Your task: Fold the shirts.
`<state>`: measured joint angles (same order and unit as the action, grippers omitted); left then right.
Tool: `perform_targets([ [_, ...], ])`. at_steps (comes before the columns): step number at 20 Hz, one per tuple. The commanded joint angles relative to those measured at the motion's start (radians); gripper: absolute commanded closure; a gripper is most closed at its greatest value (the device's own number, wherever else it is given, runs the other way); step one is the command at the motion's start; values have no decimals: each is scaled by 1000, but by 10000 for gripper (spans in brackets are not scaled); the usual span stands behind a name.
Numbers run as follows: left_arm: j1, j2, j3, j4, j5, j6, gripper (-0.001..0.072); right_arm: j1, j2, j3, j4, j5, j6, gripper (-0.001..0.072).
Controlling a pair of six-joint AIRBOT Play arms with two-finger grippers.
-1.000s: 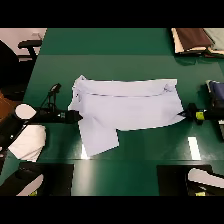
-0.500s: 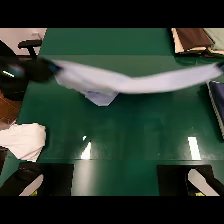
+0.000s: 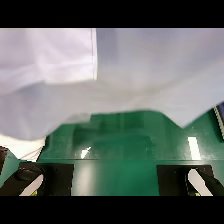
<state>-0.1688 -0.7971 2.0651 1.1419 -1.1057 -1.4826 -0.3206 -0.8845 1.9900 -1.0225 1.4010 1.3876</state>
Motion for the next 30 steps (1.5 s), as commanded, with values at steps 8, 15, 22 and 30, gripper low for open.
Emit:
perform_targets([
  [8,1,-233,-475,231,-82,-82,683,1,-332,-185,-55,207,89,697],
  [15,2,-659,-631,154,171,-80,683,108,-706,-351,-52,107,58,698],
  [22,47,-737,-548,154,220,-77,683,166,-876,-97,-52,40,58,697],
  [30,74,-735,-674,132,-86,25,682,188,-710,-459,-181,9,31,697],
])
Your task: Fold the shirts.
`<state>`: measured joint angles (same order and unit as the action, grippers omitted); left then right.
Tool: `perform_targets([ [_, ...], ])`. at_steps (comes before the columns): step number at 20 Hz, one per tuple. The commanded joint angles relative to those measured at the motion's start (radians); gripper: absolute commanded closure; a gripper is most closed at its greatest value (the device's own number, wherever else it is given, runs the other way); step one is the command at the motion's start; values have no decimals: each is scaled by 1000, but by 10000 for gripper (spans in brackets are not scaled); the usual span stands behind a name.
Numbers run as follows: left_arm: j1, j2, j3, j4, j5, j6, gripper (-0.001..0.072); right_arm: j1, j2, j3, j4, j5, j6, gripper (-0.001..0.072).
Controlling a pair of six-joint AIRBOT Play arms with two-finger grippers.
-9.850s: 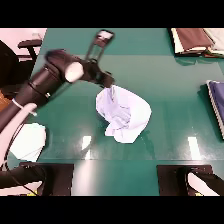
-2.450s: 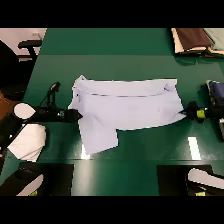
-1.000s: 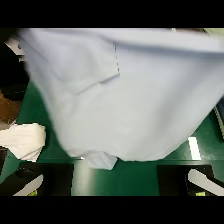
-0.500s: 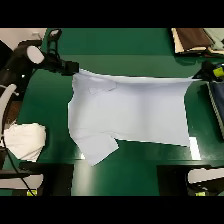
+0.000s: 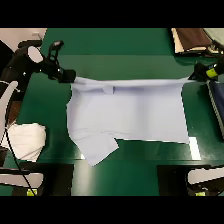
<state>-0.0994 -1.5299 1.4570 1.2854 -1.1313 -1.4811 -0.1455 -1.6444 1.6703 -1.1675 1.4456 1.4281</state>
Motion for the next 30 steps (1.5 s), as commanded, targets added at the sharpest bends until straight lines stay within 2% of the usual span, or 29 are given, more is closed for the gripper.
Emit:
perform_targets([
  [1,4,-3,-105,-16,-46,23,682,21,62,-190,-36,-57,-11,696],
  [6,5,-3,-215,-49,5,23,680,45,85,-334,-28,-127,-14,692],
  [7,5,-1,-214,-52,5,23,650,45,85,-337,-26,-126,-14,613],
  [8,5,2,-211,-60,-4,23,382,46,88,-335,-26,-125,-14,361],
  [9,5,11,-211,-58,-17,23,235,45,101,-335,-29,-120,-14,294],
  [14,5,218,-278,20,-98,-1,238,-9,293,-408,-37,-81,-15,294],
  [20,5,601,-739,6,-167,-125,238,-42,549,-612,-28,-101,-16,295],
  [24,4,754,-977,-162,-137,-149,238,-4,592,-625,-29,-125,-16,295],
  [27,5,761,-1083,-269,-54,-111,238,39,592,-624,-29,-138,-16,295],
  [30,4,761,-1144,-399,89,-44,238,68,592,-624,-29,-138,-16,295],
])
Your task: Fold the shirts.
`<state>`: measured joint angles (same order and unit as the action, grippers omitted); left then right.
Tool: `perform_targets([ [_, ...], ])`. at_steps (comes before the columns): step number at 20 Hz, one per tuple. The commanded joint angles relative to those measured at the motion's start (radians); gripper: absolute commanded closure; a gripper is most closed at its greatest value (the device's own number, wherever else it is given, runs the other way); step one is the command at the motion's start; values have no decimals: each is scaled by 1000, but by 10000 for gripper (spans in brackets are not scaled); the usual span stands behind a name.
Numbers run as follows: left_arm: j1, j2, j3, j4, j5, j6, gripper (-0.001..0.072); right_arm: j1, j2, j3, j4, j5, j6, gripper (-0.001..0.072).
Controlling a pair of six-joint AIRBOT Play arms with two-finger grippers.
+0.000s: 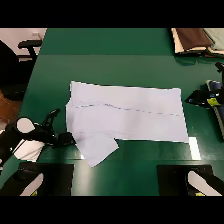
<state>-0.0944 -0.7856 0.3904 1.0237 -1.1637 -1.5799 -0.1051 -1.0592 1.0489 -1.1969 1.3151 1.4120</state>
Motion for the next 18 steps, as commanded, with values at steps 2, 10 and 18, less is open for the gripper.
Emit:
perform_targets([
  [2,-1,17,-101,-174,178,69,238,33,6,-3,1,-6,1,295],
  [10,0,17,-104,-245,111,148,684,-7,6,-12,-6,72,0,295],
  [18,0,17,-2,-117,26,148,685,-476,19,-443,-7,107,-19,180],
])
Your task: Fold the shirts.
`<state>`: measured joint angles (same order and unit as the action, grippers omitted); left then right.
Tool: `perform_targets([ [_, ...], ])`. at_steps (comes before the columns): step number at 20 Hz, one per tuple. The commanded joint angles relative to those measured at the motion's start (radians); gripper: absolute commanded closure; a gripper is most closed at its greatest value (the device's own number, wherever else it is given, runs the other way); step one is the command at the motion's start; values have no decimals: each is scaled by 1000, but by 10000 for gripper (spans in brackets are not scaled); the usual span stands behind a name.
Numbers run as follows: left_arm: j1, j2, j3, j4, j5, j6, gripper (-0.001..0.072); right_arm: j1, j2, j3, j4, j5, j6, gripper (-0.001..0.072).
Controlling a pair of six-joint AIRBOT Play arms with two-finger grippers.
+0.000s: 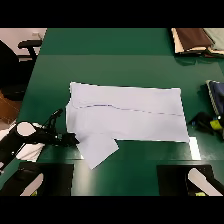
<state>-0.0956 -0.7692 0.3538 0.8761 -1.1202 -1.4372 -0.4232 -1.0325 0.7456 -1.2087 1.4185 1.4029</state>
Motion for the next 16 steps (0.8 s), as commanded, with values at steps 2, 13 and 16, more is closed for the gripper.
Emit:
perform_targets([
  [2,1,1,55,36,-15,6,685,-228,-51,-206,14,-15,-13,196],
  [13,1,30,146,154,-189,-26,686,17,-26,-110,32,-113,-39,696],
  [16,1,162,150,159,-294,-101,686,54,98,-79,-77,4,-38,695],
])
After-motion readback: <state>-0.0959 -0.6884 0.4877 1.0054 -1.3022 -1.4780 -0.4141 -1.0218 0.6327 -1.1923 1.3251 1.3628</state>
